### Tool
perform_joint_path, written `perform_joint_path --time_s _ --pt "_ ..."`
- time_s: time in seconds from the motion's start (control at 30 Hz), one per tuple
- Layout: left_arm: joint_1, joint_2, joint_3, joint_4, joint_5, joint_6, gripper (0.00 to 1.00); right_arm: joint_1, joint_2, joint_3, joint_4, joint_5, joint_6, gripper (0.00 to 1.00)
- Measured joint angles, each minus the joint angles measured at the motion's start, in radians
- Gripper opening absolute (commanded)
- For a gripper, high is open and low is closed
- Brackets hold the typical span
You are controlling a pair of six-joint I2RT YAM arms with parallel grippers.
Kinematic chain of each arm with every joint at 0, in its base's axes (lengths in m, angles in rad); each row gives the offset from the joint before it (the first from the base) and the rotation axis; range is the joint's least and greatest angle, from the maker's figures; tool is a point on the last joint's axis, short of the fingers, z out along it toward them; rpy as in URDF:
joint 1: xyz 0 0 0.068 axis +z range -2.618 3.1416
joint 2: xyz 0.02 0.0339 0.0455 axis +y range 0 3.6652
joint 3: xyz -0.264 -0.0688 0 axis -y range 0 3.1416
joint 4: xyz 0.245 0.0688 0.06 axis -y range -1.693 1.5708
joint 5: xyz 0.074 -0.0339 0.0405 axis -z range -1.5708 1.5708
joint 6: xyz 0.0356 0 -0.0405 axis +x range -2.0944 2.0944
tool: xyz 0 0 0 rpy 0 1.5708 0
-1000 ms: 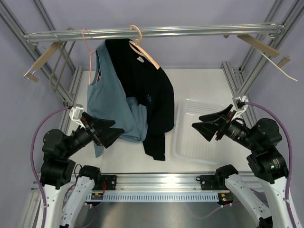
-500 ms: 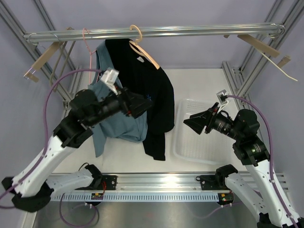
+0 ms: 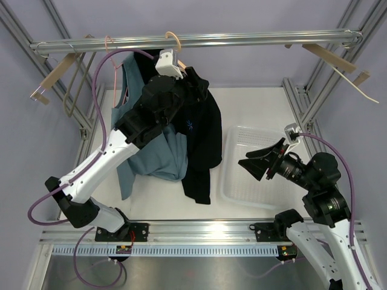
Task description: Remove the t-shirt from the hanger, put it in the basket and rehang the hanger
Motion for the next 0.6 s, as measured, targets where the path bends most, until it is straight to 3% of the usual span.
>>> perform_joint_path --time_s 0.3,0.6 --pt "0.063 0.052 0.037 0.016 -0.048 -0.047 0.65 0.0 -0.035 0.0 -0.032 -0.002 0.0 0.66" --pt "0.114 0.063 -0.085 0.216 0.022 -0.088 0.61 0.0 -0.035 -0.003 -0.031 -0.025 0.006 0.65"
